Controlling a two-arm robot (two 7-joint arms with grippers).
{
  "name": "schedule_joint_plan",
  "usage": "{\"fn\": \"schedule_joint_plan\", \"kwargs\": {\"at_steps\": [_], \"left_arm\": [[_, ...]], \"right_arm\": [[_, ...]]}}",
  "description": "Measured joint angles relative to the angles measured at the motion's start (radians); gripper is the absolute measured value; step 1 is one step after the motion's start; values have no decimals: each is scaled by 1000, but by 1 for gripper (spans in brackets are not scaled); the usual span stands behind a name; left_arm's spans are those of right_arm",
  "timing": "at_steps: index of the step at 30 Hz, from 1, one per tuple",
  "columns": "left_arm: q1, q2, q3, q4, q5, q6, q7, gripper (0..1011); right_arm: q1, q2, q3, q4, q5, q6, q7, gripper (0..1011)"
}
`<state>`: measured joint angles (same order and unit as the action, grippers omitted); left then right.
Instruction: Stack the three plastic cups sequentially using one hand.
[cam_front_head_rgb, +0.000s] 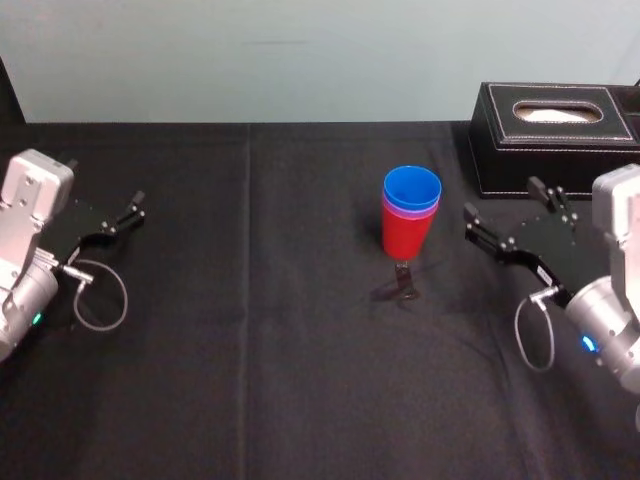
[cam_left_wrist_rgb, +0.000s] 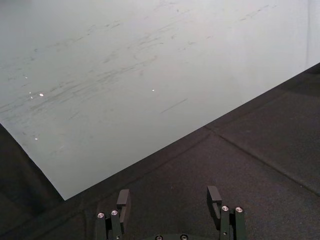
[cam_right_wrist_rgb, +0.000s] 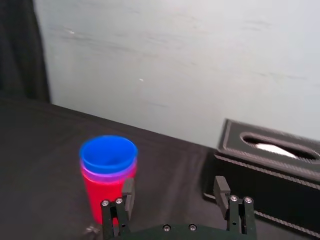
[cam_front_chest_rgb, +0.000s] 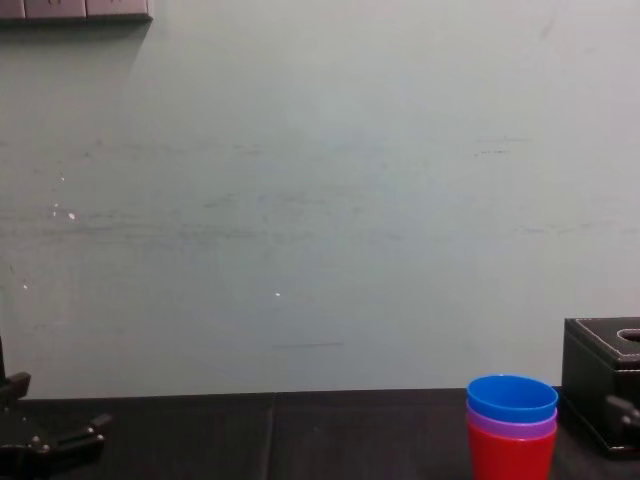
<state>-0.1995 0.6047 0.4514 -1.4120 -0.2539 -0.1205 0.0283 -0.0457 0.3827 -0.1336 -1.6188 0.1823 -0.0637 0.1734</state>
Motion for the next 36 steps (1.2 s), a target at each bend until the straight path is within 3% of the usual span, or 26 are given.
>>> {"fn": "schedule_joint_plan", "kwargs": {"at_steps": [7,14,36], "left_arm": [[0,0,0,0,0,0,0,1005],[0,0,0,0,0,0,0,1005],[0,0,0,0,0,0,0,1005]], "right_arm": [[23,-53,3,112,-69,-77,-57,1002],[51,-72,2,186,-117,-138,-67,1000],[47,-71,2,175,-109,-125,-69,1002]]}}
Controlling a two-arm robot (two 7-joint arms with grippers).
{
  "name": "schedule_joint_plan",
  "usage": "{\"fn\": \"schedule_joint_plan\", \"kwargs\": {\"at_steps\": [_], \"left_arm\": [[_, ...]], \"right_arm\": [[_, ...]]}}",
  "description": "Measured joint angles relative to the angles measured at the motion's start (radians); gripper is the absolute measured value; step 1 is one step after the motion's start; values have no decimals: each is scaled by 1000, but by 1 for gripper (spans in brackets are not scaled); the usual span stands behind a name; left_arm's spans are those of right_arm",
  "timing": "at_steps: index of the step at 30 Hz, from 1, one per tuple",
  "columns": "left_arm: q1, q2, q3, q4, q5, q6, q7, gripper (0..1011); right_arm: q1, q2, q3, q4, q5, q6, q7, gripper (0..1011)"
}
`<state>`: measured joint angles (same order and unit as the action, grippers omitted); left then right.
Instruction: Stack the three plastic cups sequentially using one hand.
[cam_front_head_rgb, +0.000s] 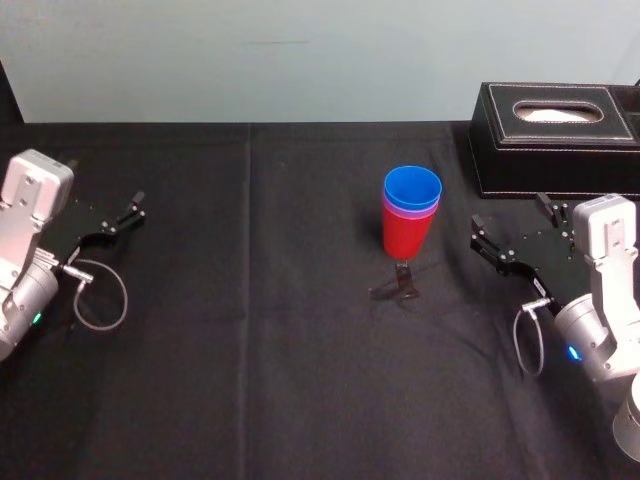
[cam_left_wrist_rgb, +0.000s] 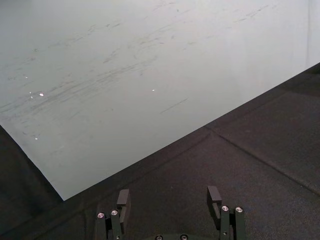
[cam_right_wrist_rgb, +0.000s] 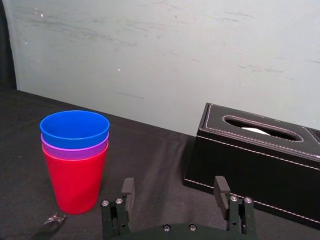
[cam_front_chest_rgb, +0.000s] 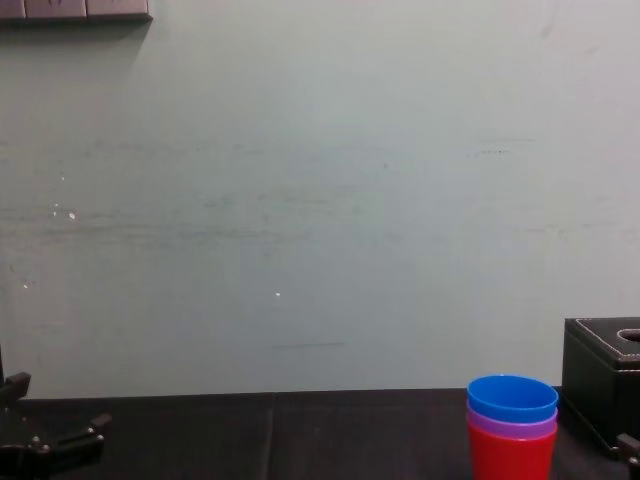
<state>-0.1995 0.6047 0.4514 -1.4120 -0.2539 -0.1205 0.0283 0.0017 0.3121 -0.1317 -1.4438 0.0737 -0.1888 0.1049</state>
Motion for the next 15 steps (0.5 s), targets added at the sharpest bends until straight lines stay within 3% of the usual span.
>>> {"fn": "schedule_joint_plan", "kwargs": {"at_steps": [15], "left_arm": [[0,0,0,0,0,0,0,1005]], "right_arm": [[-1,0,0,-2,2,2,0,1002]]}}
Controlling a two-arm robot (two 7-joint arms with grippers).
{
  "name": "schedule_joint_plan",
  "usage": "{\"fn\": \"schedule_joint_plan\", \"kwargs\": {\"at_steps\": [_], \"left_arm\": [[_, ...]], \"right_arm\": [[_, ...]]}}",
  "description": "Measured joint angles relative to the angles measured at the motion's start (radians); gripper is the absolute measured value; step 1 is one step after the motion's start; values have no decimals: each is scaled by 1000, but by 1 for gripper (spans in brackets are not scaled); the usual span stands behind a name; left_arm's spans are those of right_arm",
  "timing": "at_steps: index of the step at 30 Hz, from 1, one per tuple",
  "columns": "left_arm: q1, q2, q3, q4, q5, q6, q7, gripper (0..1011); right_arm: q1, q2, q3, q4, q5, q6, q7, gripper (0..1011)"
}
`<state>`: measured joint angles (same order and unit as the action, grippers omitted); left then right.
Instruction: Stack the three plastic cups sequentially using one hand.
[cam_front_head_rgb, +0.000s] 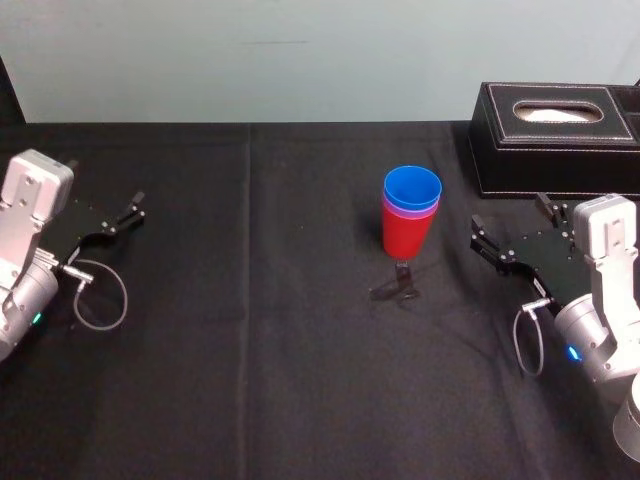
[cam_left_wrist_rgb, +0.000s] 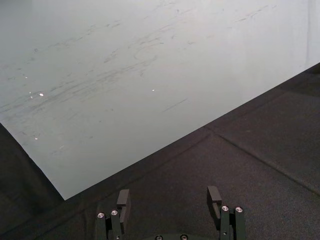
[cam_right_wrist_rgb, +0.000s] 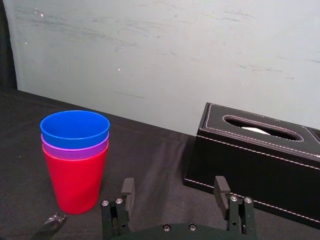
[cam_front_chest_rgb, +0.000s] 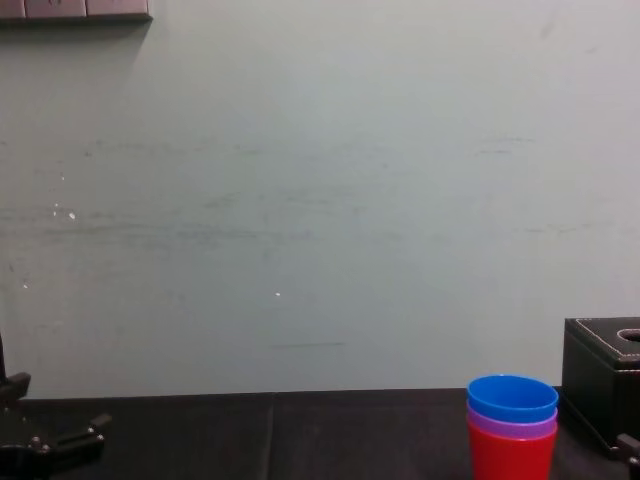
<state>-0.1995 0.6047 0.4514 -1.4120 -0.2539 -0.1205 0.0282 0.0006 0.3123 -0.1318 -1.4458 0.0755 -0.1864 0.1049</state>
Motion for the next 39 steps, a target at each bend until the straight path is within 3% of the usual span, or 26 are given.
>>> {"fn": "schedule_joint_plan", "kwargs": {"at_steps": [39], "left_arm": [[0,0,0,0,0,0,0,1005]], "right_arm": [[0,0,0,-1,0,1,0,1000]]}}
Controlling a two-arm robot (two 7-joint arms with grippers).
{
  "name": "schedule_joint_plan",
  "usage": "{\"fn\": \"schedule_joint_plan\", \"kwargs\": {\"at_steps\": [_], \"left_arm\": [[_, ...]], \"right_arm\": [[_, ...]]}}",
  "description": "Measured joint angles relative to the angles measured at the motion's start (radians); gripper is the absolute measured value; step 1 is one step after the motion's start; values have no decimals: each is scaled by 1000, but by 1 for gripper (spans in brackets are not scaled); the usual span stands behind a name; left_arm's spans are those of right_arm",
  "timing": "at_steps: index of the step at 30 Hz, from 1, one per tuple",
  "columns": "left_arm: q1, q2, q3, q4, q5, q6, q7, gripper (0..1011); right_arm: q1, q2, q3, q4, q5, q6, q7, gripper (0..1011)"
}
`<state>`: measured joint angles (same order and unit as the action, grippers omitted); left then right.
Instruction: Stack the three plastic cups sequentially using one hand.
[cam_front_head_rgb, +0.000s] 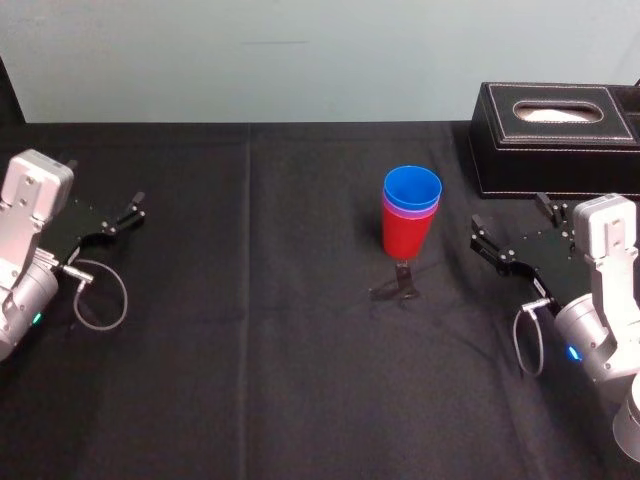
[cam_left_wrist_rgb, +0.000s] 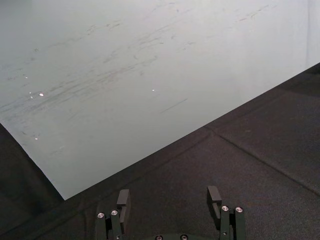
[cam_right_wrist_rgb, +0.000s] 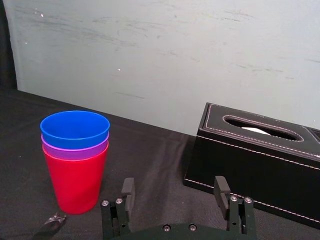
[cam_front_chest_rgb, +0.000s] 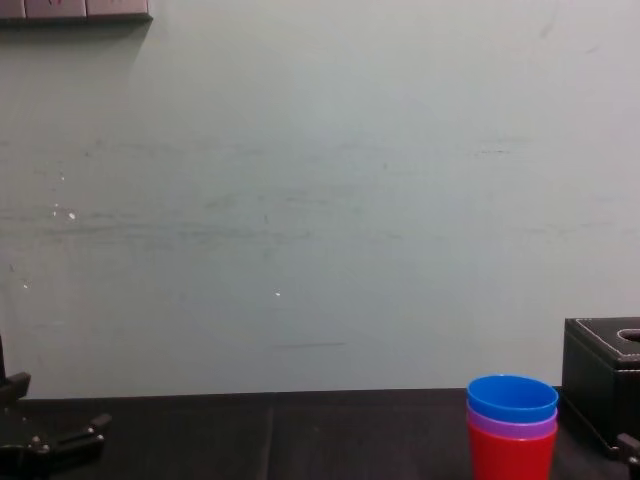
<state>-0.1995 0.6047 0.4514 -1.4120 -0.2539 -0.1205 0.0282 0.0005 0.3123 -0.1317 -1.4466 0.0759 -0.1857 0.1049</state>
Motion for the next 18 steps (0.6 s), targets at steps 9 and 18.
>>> {"fn": "schedule_joint_plan", "kwargs": {"at_steps": [9,18], "left_arm": [[0,0,0,0,0,0,0,1004],[0,0,0,0,0,0,0,1005]], "right_arm": [[0,0,0,0,0,0,0,1000],[0,0,0,0,0,0,0,1002]]}}
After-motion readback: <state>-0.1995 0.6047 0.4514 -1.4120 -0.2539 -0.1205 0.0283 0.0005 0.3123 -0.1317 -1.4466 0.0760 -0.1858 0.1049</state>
